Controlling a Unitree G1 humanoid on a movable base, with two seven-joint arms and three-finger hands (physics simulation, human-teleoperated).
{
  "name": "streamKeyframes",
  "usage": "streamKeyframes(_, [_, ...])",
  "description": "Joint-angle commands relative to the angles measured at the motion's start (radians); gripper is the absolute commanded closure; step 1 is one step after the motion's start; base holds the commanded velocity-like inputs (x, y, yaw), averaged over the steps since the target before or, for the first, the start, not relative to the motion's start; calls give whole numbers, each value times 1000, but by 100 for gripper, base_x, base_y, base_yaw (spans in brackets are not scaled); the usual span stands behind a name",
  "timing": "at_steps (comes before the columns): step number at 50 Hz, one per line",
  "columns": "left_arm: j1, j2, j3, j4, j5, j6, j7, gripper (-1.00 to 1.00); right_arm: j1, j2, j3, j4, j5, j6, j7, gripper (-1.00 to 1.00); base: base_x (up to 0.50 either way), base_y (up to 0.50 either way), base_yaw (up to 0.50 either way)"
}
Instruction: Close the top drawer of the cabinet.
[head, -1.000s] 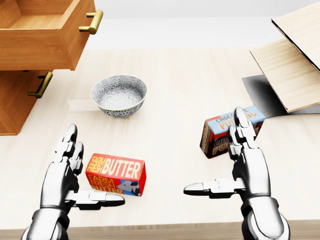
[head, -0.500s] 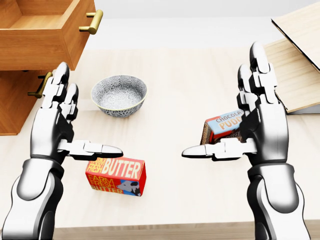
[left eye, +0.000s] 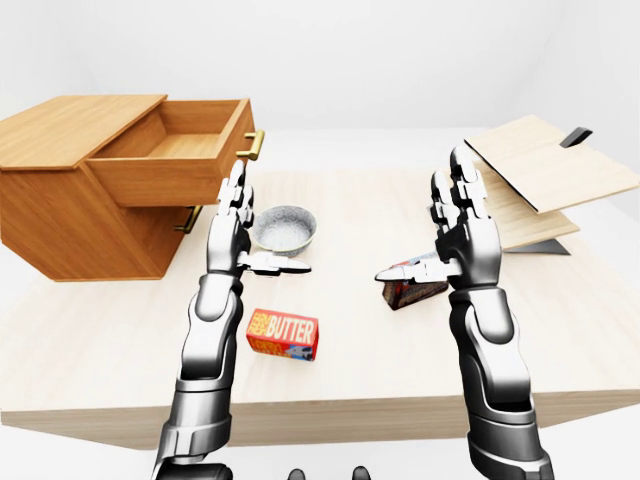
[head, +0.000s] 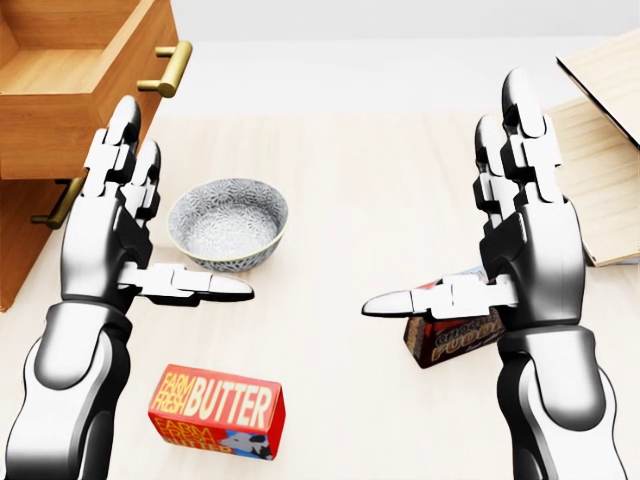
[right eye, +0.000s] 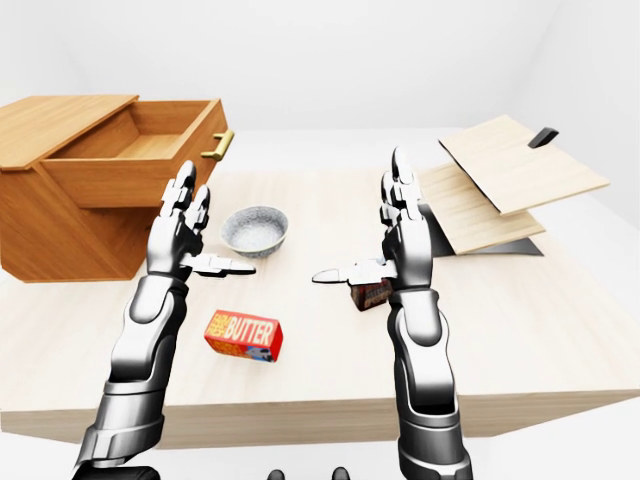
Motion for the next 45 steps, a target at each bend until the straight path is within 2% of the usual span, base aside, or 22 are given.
streamKeyframes(1, [-1,-4,-3,-6,2,0,-1,-100,7,0,-1,-11,1,0,9,-100,34,0,0])
streamKeyframes(12, [0,-6,-6,2,3,0,-3,-100,7,5,-5,-9,16,0,4,-100,35,2,0])
streamKeyframes(29, [-1,-9,-15,3,15,0,-9,-100,4,2,-2,-15,22,0,-3,-100,1,0,0])
streamKeyframes(32, [-19,7,-36,37,92,0,-20,-100,6,3,0,-15,21,0,-2,-100,0,0,0])
streamKeyframes(36, [-67,14,-35,100,178,0,-14,-100,7,3,-1,-16,20,0,0,-100,0,0,0])
streamKeyframes(40, [-142,32,-31,202,299,0,62,-100,9,2,-1,-18,19,0,2,-100,0,0,0])
streamKeyframes(45, [-206,51,-23,284,392,0,127,-100,13,2,-2,-16,17,0,5,-100,0,0,0])
